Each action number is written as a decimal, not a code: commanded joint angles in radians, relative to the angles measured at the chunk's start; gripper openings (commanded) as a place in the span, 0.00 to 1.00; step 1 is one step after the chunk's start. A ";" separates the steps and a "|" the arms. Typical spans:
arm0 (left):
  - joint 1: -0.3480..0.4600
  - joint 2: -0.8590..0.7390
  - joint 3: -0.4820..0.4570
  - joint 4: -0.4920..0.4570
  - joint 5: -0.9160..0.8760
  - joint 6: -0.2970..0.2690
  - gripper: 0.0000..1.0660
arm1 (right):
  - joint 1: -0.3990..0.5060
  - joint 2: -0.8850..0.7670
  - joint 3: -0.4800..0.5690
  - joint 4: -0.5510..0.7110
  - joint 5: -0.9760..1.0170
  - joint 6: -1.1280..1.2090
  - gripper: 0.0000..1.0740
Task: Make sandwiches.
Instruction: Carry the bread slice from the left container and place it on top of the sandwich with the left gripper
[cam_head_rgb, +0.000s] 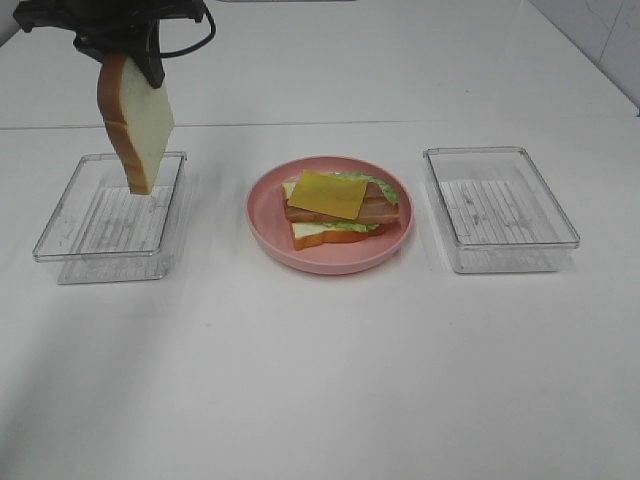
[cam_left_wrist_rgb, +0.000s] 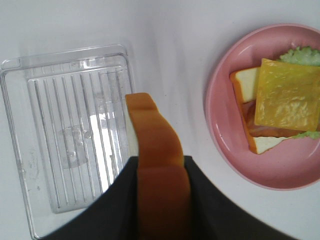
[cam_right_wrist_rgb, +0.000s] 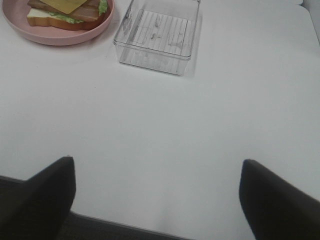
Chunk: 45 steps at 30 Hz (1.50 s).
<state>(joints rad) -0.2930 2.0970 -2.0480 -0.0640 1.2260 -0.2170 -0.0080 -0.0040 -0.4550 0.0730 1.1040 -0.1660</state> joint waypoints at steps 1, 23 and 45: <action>-0.005 -0.009 -0.005 -0.095 -0.023 0.012 0.03 | -0.006 -0.034 -0.002 0.008 0.000 -0.011 0.81; -0.076 0.273 -0.005 -0.838 -0.385 0.334 0.03 | -0.006 -0.034 -0.002 0.008 0.000 -0.011 0.81; -0.088 0.364 -0.005 -0.672 -0.401 0.242 0.74 | -0.006 -0.034 -0.002 0.008 0.000 -0.011 0.81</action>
<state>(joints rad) -0.3750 2.4630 -2.0550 -0.7450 0.8170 0.0350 -0.0080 -0.0040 -0.4550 0.0790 1.1040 -0.1660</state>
